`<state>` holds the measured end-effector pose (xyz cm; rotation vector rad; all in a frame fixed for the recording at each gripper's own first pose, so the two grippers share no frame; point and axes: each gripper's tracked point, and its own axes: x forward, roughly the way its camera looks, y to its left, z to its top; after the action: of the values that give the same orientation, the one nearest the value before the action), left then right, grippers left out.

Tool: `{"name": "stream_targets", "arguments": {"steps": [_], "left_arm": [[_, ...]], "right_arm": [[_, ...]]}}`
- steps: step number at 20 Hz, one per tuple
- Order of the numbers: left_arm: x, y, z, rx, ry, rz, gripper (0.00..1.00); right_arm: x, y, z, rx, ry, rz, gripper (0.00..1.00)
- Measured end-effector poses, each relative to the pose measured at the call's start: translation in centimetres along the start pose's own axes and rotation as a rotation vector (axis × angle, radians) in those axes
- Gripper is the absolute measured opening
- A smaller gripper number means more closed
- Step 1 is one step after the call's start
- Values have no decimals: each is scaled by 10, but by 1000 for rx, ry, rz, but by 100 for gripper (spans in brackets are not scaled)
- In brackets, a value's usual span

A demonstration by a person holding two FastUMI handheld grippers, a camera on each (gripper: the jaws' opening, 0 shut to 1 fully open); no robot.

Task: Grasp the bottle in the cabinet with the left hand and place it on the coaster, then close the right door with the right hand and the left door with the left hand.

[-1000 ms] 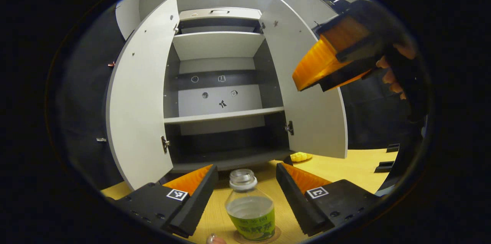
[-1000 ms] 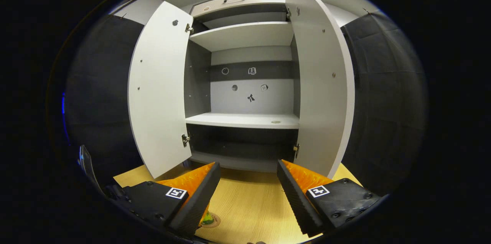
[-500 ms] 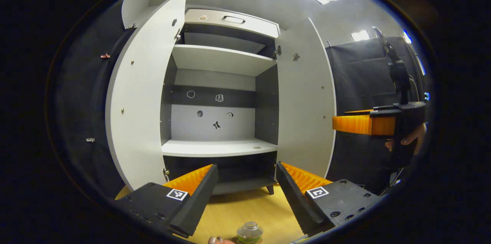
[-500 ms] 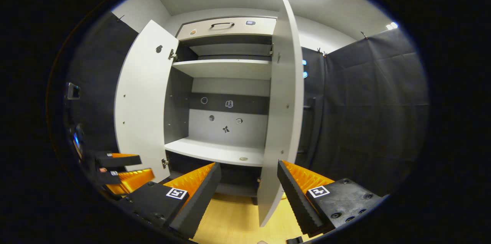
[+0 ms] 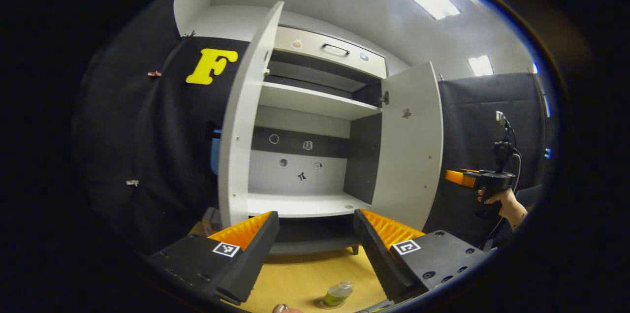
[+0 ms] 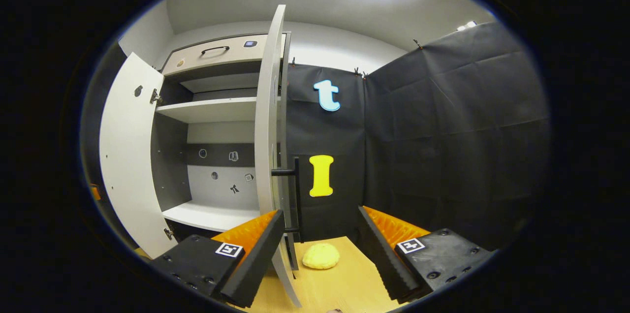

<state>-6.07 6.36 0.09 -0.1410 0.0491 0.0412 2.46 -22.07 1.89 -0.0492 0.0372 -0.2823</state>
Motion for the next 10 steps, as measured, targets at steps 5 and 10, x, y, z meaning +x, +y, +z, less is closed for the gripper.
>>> {"name": "stream_targets", "arguments": {"steps": [5, 10], "left_arm": [[-35, 65, -1, -8, 25, 166, 95], [-56, 107, 1, 32, 41, 297, 95]], "right_arm": [[14, 6, -7, -13, 26, 43, 96], [9, 50, -12, 9, 34, 125, 98]]}}
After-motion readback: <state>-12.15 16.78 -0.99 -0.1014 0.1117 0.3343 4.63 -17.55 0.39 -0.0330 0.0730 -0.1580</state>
